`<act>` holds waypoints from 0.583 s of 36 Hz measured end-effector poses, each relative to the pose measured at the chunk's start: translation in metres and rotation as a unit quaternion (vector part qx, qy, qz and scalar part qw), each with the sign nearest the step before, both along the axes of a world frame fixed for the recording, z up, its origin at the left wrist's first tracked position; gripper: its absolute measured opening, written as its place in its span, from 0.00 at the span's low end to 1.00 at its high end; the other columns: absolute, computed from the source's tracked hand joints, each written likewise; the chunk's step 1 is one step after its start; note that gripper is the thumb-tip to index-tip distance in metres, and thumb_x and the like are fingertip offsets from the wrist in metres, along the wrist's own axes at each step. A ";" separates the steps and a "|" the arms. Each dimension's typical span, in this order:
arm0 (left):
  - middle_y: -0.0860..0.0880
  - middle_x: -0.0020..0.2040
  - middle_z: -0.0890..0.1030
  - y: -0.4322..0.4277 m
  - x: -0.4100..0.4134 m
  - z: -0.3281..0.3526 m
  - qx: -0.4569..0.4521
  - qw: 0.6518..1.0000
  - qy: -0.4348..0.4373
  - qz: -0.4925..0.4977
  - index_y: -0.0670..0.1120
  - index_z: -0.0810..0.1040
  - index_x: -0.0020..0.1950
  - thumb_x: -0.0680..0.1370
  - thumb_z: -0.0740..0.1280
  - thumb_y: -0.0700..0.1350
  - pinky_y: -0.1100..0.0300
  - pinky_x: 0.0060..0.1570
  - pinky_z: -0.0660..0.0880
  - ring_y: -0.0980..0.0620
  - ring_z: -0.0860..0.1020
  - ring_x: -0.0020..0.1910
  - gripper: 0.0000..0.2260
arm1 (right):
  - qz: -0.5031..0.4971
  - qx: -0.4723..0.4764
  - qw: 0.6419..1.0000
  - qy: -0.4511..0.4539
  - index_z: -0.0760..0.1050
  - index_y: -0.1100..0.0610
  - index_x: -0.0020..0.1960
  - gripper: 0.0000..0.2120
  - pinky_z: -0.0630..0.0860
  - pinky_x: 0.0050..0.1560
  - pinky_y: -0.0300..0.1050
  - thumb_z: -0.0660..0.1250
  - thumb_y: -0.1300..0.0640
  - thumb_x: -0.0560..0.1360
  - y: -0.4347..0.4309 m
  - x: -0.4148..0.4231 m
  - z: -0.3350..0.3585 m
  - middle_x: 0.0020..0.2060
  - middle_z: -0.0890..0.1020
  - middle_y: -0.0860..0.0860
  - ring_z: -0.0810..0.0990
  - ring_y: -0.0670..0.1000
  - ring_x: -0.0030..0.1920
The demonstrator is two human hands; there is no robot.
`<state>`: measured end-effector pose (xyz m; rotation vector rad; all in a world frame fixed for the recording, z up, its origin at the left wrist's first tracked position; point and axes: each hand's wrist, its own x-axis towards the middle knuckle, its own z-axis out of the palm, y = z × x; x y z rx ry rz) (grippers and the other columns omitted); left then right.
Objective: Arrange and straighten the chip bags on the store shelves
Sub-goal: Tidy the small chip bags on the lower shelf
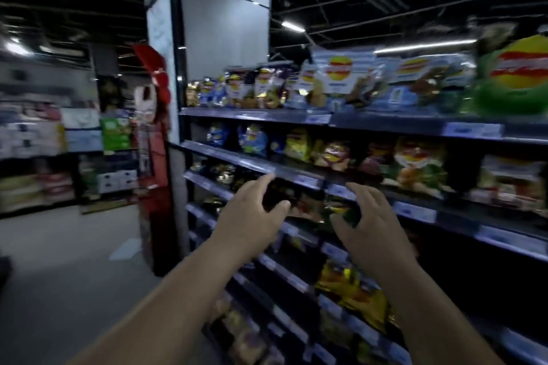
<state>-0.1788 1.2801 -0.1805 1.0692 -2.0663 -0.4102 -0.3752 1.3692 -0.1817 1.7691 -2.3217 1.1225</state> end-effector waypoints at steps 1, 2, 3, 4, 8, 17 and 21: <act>0.55 0.78 0.62 -0.016 0.018 -0.001 0.012 1.000 0.002 0.014 0.59 0.59 0.79 0.80 0.62 0.61 0.57 0.67 0.65 0.53 0.63 0.75 0.28 | 0.010 0.000 1.000 -0.014 0.57 0.46 0.80 0.31 0.69 0.66 0.47 0.63 0.42 0.81 -0.021 0.017 -0.004 0.78 0.59 0.44 0.64 0.51 0.74; 0.56 0.78 0.62 -0.033 0.035 -0.002 0.025 0.999 0.006 0.024 0.59 0.60 0.79 0.80 0.62 0.61 0.56 0.67 0.65 0.53 0.64 0.75 0.28 | 0.020 -0.001 1.000 -0.024 0.58 0.46 0.80 0.30 0.70 0.64 0.46 0.63 0.42 0.81 -0.042 0.032 -0.007 0.77 0.60 0.44 0.66 0.51 0.72; 0.56 0.78 0.62 -0.050 0.050 -0.002 0.035 0.999 0.011 0.028 0.60 0.60 0.78 0.80 0.62 0.61 0.55 0.68 0.66 0.53 0.64 0.75 0.27 | 0.028 -0.003 0.999 -0.027 0.58 0.46 0.79 0.30 0.71 0.61 0.45 0.63 0.42 0.81 -0.062 0.046 -0.011 0.77 0.61 0.44 0.67 0.51 0.70; 0.57 0.78 0.62 -0.066 0.061 -0.003 0.040 0.999 0.014 0.032 0.61 0.60 0.78 0.80 0.62 0.61 0.53 0.69 0.66 0.53 0.63 0.75 0.27 | 0.037 -0.005 0.999 -0.031 0.58 0.45 0.80 0.30 0.71 0.59 0.45 0.64 0.43 0.81 -0.081 0.057 -0.013 0.76 0.61 0.44 0.69 0.50 0.68; 0.57 0.77 0.64 -0.137 0.083 -0.012 0.064 0.997 0.044 0.027 0.62 0.63 0.77 0.79 0.63 0.61 0.50 0.69 0.68 0.53 0.65 0.74 0.26 | 0.047 -0.007 0.997 -0.057 0.58 0.44 0.79 0.30 0.72 0.60 0.45 0.64 0.43 0.81 -0.151 0.081 -0.022 0.77 0.61 0.42 0.72 0.50 0.68; 0.62 0.62 0.74 -0.308 0.086 -0.052 0.123 0.989 0.081 -0.010 0.62 0.70 0.70 0.79 0.68 0.54 0.65 0.54 0.70 0.63 0.73 0.60 0.20 | 0.029 -0.019 0.995 -0.093 0.65 0.43 0.75 0.26 0.76 0.61 0.48 0.66 0.41 0.79 -0.330 0.072 -0.051 0.69 0.73 0.42 0.74 0.46 0.64; 0.64 0.58 0.76 -0.402 0.097 -0.053 0.104 0.991 0.079 0.007 0.65 0.69 0.67 0.78 0.70 0.51 0.71 0.47 0.70 0.69 0.74 0.52 0.20 | 0.046 -0.060 0.989 -0.128 0.70 0.47 0.71 0.22 0.78 0.57 0.51 0.67 0.44 0.79 -0.435 0.077 -0.056 0.61 0.78 0.45 0.77 0.47 0.56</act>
